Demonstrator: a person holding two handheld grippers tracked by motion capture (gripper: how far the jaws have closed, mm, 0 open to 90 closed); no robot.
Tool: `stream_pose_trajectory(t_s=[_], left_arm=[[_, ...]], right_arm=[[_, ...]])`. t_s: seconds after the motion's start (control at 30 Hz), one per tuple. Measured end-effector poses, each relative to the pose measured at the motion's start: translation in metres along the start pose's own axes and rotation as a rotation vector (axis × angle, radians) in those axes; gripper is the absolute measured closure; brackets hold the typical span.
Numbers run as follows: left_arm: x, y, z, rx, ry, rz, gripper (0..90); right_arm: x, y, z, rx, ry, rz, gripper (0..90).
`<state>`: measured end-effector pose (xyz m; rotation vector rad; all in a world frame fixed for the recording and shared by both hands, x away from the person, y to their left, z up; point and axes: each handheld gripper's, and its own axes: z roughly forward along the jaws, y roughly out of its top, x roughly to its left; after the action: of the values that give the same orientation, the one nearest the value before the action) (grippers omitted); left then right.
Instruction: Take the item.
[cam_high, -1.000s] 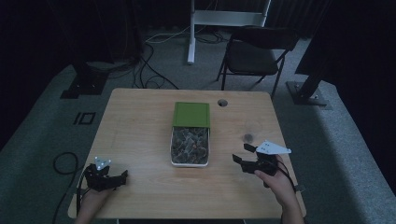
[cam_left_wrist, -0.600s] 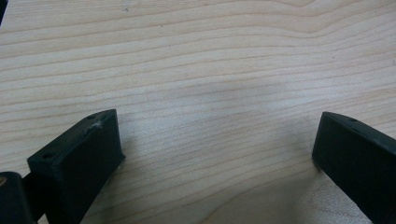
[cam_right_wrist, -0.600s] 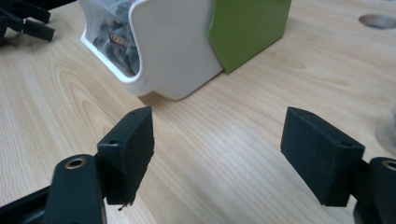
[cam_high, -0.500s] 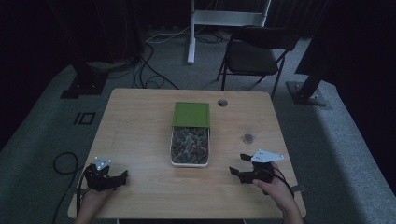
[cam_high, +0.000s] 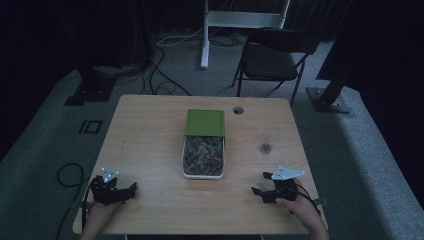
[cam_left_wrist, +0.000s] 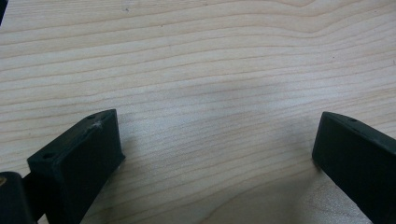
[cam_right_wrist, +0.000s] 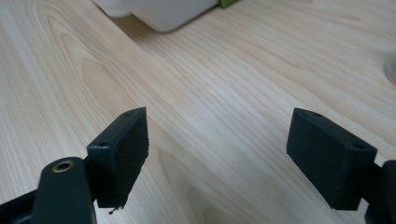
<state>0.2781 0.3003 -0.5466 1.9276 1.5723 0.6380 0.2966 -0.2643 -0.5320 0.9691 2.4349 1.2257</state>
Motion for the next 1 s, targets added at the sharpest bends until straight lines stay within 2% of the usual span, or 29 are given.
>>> stream_pose_trajectory(t_s=[0.07, 0.17, 0.27, 0.47, 0.63, 0.73, 0.83, 1.0], left_arm=[[0.0, 0.0, 0.0, 0.0, 0.0, 0.0, 1.9], [0.0, 0.0, 0.0, 0.0, 0.0, 0.0, 1.9], [0.0, 0.0, 0.0, 0.0, 0.0, 0.0, 1.9], [0.0, 0.0, 0.0, 0.0, 0.0, 0.0, 1.9], [0.0, 0.0, 0.0, 0.001, 0.0, 0.0, 1.9], [0.0, 0.0, 0.0, 0.0, 0.0, 0.0, 1.9], [0.0, 0.0, 0.0, 0.0, 0.0, 0.0, 1.9], [0.0, 0.0, 0.0, 0.0, 0.0, 0.0, 1.9]], right_arm=[[-0.001, -0.003, -0.001, 0.009, 0.001, -0.019, 19.6], [-0.004, -0.008, -0.002, 0.013, 0.008, -0.024, 19.4], [-0.006, -0.012, -0.004, 0.029, 0.034, -0.021, 18.0], [-0.005, -0.017, -0.004, 0.054, 0.042, -0.05, 17.1], [-0.004, -0.02, 0.001, 0.097, 0.05, -0.083, 16.2], [-0.003, -0.019, 0.003, 0.099, 0.054, -0.098, 14.5], [-0.001, -0.02, 0.005, 0.097, 0.047, -0.14, 13.6], [-0.001, -0.019, 0.006, 0.101, 0.065, -0.151, 12.5]])
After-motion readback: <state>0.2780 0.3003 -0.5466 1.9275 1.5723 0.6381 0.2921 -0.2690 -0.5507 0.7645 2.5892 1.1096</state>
